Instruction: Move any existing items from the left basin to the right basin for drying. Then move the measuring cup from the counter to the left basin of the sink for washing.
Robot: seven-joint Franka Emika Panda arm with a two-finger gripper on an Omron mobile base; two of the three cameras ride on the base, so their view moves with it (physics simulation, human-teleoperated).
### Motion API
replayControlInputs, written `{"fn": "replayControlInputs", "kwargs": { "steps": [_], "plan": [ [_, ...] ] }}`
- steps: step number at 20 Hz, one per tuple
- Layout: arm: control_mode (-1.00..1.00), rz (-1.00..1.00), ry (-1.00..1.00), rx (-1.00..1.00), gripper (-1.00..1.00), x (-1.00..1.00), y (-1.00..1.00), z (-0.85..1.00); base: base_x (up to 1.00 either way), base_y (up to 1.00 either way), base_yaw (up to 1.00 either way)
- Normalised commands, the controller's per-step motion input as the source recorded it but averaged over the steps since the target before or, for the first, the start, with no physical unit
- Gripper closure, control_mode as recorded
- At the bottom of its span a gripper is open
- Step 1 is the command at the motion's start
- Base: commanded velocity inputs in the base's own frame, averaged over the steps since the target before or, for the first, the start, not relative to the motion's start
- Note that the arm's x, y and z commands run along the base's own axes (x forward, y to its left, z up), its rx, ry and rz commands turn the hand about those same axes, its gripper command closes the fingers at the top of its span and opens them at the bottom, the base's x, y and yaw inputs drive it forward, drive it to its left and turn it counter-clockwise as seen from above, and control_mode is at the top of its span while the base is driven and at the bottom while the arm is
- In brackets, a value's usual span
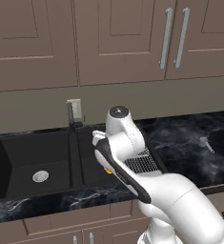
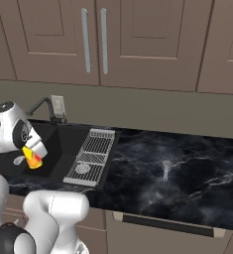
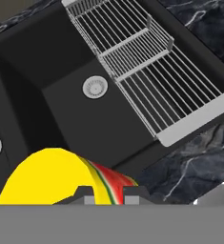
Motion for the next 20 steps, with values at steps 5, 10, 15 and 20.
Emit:
{"fn": "replayControlInputs", "kwargs": {
  "steps": [5, 10, 15, 20],
  "plan": [
    [-1.00, 0.04, 0.00, 0.01, 1.00, 0.35, -0.14, -0.24, 0.00, 0.00, 0.00],
    [-1.00, 0.05, 0.00, 0.01, 1.00, 0.33, -0.07, -0.25, 0.00, 0.00, 0.00],
    [-1.00, 0.04, 0.00, 0.01, 1.00, 0.23, -0.04, -0.24, 0.00, 0.00, 0.00],
    [-1.00, 0.04, 0.00, 0.02, 1.00, 0.22, -0.01, -0.24, 0.00, 0.00, 0.00]
  ]
}}
